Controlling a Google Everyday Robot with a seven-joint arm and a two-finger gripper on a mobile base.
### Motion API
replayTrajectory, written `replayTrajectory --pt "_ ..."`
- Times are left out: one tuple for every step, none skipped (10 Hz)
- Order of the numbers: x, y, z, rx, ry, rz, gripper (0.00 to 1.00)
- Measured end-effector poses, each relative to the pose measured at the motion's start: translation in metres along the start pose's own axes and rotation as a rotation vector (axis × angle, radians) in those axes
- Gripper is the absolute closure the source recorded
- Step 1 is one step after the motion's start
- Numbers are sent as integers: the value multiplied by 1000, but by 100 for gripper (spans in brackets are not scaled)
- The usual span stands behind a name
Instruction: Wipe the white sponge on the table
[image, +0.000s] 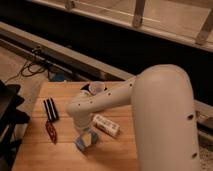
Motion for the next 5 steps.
replayTrajectory --pt "8 -22 -3 14 2 -4 94" --pt "9 -35 -5 22 -1 -16 94" --pt "1 -53 -6 32 -9 -46 94" --pt "-9 -63 -6 36 -14 -76 94" --pt "-23 -71 -7 40 -19 -117 94"
